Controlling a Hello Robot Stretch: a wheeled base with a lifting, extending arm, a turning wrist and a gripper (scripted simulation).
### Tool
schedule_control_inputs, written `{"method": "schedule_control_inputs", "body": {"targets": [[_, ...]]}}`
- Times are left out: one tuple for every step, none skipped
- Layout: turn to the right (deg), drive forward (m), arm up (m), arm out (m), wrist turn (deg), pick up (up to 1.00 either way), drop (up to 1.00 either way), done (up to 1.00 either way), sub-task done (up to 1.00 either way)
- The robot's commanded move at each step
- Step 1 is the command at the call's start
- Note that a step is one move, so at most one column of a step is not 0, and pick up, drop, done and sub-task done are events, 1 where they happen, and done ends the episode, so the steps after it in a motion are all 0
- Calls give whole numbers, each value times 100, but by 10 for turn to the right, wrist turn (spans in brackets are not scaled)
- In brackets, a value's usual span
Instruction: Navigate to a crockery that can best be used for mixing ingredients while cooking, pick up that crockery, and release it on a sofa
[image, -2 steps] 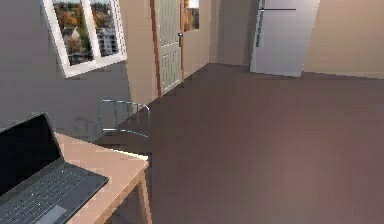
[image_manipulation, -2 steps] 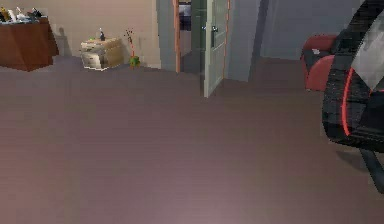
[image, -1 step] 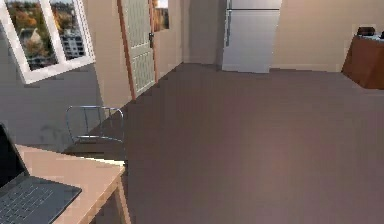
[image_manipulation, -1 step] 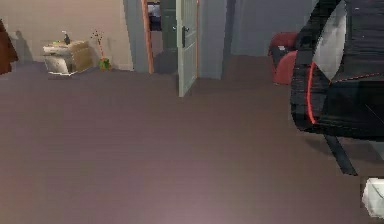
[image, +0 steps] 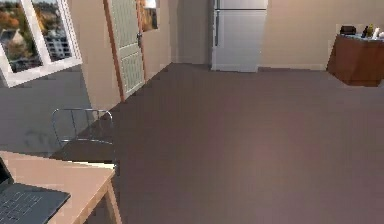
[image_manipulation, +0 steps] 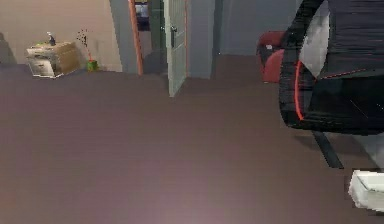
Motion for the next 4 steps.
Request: {"method": "schedule_control_inputs", "body": {"targets": [[0,25,0,0,0,0,0,0,0],[450,0,0,0,0,0,0,0,0],[450,0,0,0,0,0,0,0,0],[450,0,0,0,0,0,0,0,0]]}}
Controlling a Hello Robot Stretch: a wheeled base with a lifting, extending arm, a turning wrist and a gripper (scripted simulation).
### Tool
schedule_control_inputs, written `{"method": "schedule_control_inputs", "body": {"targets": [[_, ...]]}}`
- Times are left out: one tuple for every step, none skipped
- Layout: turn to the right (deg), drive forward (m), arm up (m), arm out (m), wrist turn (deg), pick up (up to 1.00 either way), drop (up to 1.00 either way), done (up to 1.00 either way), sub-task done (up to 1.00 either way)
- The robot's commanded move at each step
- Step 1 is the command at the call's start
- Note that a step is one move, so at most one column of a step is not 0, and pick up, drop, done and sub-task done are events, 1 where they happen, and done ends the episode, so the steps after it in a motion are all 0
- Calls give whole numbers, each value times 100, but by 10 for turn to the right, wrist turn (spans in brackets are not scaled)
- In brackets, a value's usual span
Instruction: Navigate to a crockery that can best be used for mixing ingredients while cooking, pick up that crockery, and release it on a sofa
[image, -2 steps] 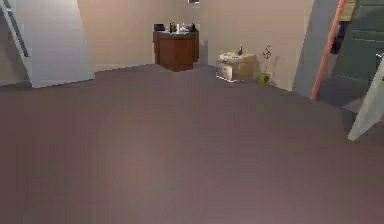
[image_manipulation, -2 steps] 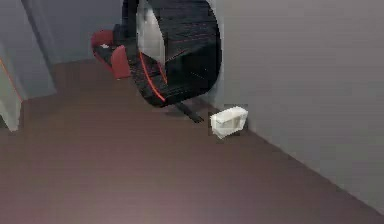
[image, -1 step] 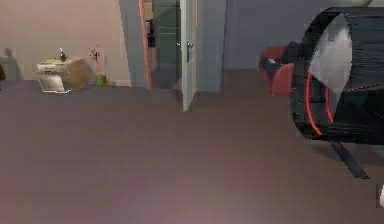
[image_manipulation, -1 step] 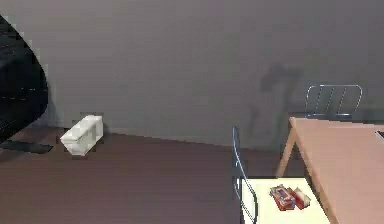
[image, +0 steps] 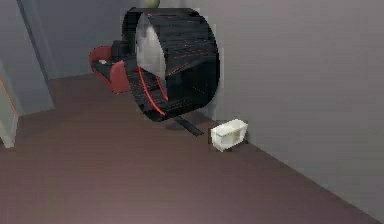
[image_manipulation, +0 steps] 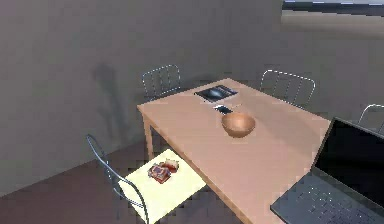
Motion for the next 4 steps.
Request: {"method": "schedule_control_inputs", "body": {"targets": [[150,0,0,0,0,0,0,0,0],[450,0,0,0,0,0,0,0,0],[450,0,0,0,0,0,0,0,0],[180,0,0,0,0,0,0,0,0]]}}
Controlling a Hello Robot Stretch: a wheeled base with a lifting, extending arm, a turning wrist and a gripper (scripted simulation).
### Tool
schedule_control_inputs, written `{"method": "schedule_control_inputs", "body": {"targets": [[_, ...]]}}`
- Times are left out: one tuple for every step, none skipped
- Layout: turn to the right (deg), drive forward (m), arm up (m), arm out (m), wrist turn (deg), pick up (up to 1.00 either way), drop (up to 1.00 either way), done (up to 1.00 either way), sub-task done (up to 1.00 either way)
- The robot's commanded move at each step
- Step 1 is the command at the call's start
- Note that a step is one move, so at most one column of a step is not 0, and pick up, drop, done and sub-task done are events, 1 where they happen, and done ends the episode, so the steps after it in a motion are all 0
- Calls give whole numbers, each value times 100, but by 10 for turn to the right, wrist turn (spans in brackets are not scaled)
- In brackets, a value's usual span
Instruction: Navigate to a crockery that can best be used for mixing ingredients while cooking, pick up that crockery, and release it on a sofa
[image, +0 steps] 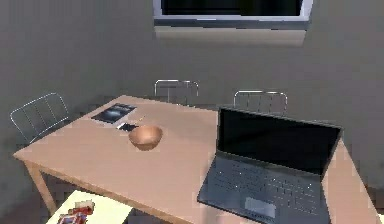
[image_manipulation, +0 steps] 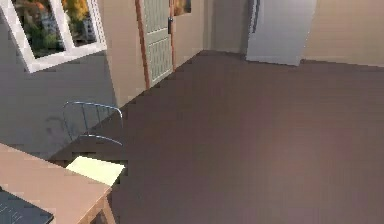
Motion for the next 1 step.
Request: {"method": "schedule_control_inputs", "body": {"targets": [[30,0,0,0,0,0,0,0,0]]}}
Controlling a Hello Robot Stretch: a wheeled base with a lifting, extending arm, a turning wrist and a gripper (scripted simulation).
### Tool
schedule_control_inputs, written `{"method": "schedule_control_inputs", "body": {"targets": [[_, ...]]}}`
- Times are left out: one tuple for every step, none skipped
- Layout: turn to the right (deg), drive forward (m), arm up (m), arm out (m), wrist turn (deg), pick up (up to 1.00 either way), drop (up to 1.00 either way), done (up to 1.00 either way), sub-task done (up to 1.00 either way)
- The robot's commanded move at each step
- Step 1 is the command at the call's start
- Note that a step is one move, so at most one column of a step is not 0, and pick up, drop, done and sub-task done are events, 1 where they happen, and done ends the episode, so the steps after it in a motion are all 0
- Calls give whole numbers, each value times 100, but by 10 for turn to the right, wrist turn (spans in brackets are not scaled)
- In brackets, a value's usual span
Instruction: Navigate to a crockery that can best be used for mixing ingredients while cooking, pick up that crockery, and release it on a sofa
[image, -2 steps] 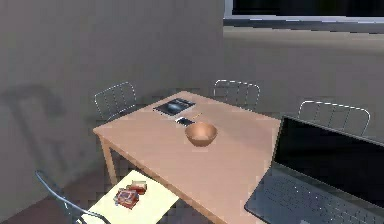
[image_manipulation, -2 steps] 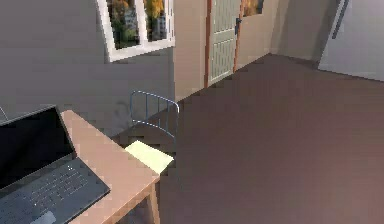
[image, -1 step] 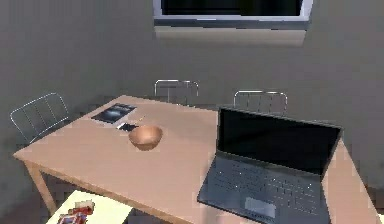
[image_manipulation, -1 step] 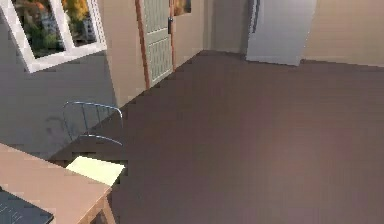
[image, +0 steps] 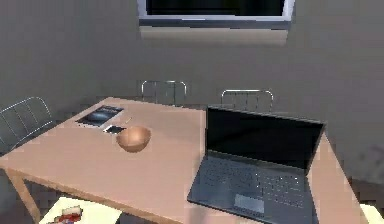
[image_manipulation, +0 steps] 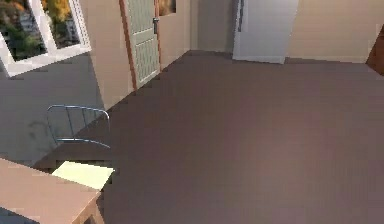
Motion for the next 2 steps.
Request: {"method": "schedule_control_inputs", "body": {"targets": [[0,15,0,0,0,0,0,0,0],[-450,0,0,0,0,0,0,0,0]]}}
